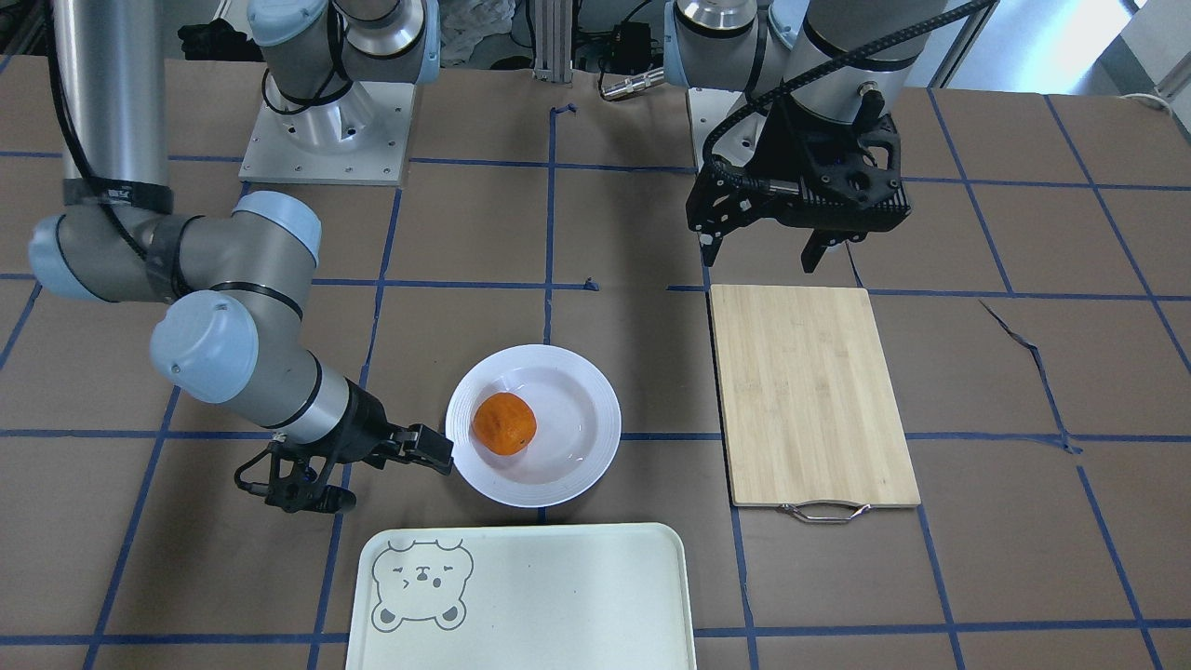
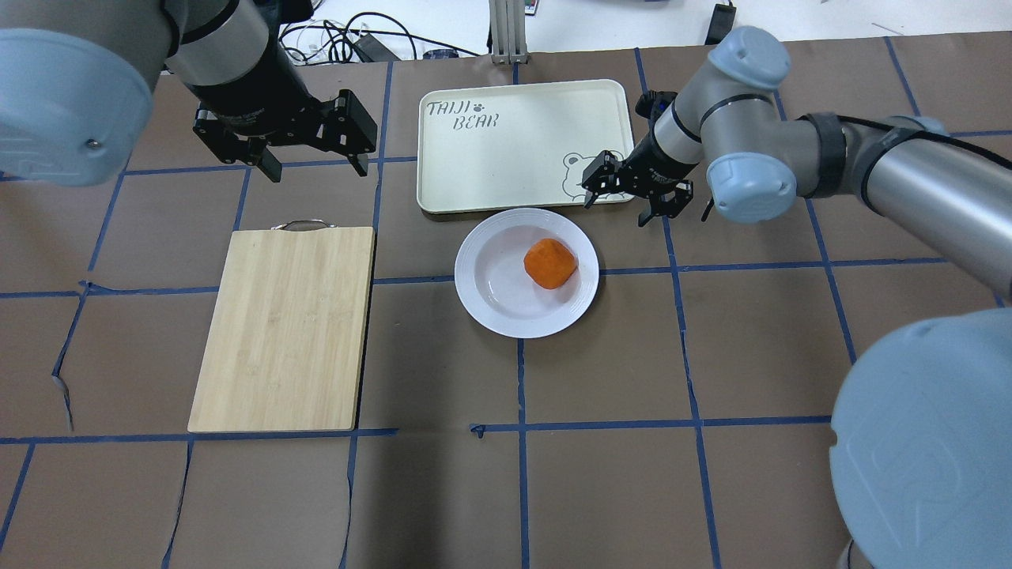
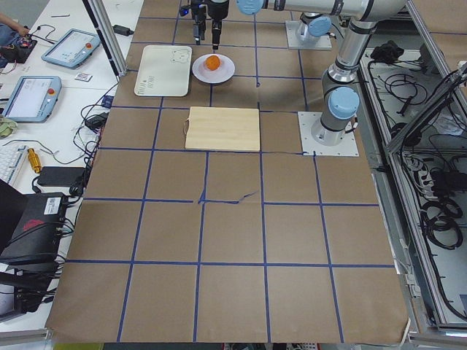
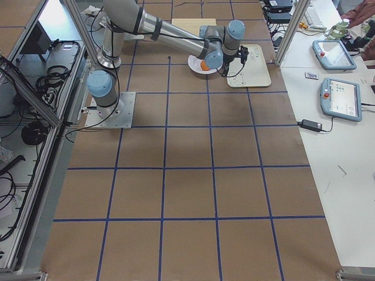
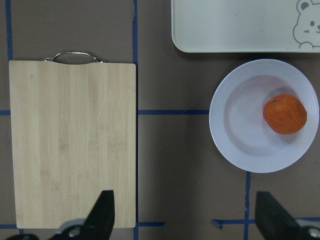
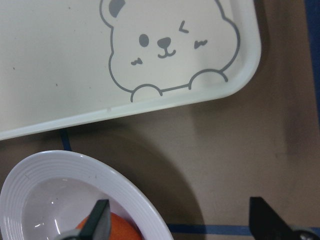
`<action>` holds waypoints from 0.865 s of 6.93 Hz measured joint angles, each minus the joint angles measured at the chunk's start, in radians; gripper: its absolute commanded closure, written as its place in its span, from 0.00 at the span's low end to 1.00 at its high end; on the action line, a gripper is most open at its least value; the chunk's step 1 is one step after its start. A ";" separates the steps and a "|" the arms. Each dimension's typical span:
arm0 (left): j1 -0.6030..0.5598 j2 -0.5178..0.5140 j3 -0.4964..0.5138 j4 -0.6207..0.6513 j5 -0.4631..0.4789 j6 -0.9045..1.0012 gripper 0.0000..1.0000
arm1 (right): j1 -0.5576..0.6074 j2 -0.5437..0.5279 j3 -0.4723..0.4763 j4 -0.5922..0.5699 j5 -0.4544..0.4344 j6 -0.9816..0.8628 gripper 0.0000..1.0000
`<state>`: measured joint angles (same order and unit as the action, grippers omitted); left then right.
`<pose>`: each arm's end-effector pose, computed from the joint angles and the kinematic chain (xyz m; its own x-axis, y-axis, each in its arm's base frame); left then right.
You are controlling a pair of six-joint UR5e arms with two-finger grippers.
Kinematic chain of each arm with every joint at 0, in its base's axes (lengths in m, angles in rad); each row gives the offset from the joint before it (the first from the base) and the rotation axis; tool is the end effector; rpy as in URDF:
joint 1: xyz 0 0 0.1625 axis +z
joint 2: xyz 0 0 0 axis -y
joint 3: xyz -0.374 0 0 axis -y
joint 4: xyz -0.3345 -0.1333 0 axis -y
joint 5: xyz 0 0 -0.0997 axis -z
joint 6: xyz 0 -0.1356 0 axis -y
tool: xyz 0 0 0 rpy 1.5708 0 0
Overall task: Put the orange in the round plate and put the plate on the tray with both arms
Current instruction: 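Raise the left gripper back while the right gripper reaches toward the bowl rim, then grip the white bowl rim with the right gripper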
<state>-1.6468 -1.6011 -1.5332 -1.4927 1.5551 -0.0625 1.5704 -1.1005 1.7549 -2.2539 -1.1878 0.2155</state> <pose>-0.1697 -0.4451 0.4122 -0.9997 0.0151 0.0209 0.0132 0.9964 -0.0841 0.1838 -0.5382 0.1694 -0.9060 0.2036 -0.3710 0.1987 0.9787 0.0518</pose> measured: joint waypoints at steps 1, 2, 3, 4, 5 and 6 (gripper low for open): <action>0.001 0.005 0.001 0.017 0.016 0.017 0.00 | 0.015 0.005 0.063 -0.098 0.013 0.024 0.03; 0.001 0.016 -0.002 0.019 0.049 0.025 0.00 | 0.024 0.008 0.103 -0.155 0.014 0.030 0.04; 0.000 0.027 -0.007 0.019 0.081 0.028 0.00 | 0.029 0.008 0.121 -0.179 0.012 0.032 0.07; -0.001 0.033 -0.012 0.018 0.092 0.029 0.00 | 0.039 0.008 0.127 -0.190 0.011 0.035 0.17; -0.001 0.037 -0.020 0.020 0.094 0.029 0.00 | 0.060 0.010 0.130 -0.202 0.015 0.041 0.34; -0.001 0.040 -0.027 0.024 0.095 0.029 0.00 | 0.081 0.012 0.132 -0.215 0.022 0.046 0.36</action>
<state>-1.6473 -1.5615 -1.5603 -1.4686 1.6497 -0.0338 1.6517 -1.0890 1.8871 -2.4691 -1.1655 0.2617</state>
